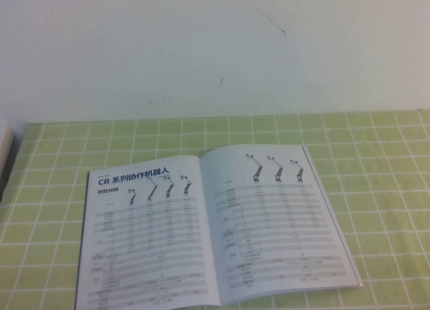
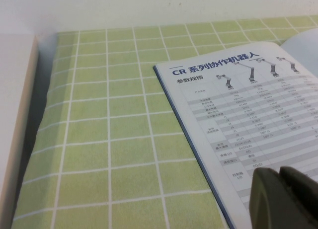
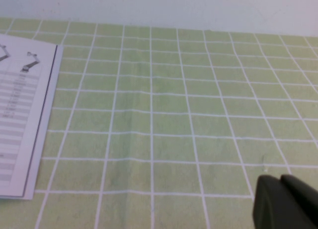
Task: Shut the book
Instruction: 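Close the open booklet and leave it lying on the table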
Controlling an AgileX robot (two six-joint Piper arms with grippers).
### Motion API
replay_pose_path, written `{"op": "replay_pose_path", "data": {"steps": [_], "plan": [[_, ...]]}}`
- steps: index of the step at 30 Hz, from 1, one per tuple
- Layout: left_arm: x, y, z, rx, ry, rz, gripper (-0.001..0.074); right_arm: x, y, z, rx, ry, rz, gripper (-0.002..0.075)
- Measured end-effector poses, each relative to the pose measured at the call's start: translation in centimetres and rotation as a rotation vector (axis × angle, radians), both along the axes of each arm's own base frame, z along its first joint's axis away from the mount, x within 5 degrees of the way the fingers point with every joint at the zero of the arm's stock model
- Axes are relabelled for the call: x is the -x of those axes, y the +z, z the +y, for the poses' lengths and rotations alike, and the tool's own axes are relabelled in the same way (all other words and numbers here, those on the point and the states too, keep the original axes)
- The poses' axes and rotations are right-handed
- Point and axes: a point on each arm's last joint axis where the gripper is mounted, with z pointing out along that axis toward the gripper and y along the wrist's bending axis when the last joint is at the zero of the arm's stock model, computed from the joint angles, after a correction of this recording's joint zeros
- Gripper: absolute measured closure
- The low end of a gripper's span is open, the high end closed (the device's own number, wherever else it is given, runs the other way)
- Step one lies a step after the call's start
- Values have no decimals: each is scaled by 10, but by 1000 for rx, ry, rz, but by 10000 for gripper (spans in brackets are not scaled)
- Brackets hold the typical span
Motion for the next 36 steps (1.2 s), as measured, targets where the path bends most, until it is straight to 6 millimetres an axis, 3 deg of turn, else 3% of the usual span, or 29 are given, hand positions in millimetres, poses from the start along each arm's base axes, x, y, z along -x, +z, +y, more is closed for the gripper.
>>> {"op": "replay_pose_path", "data": {"steps": [9,36], "plan": [[0,0,3,-80,6,-9,739,0,0,0,0,0,0,729],[-1,1,3,-82,8,-29,739,-2,4,-1,28,-6,-61,729]]}}
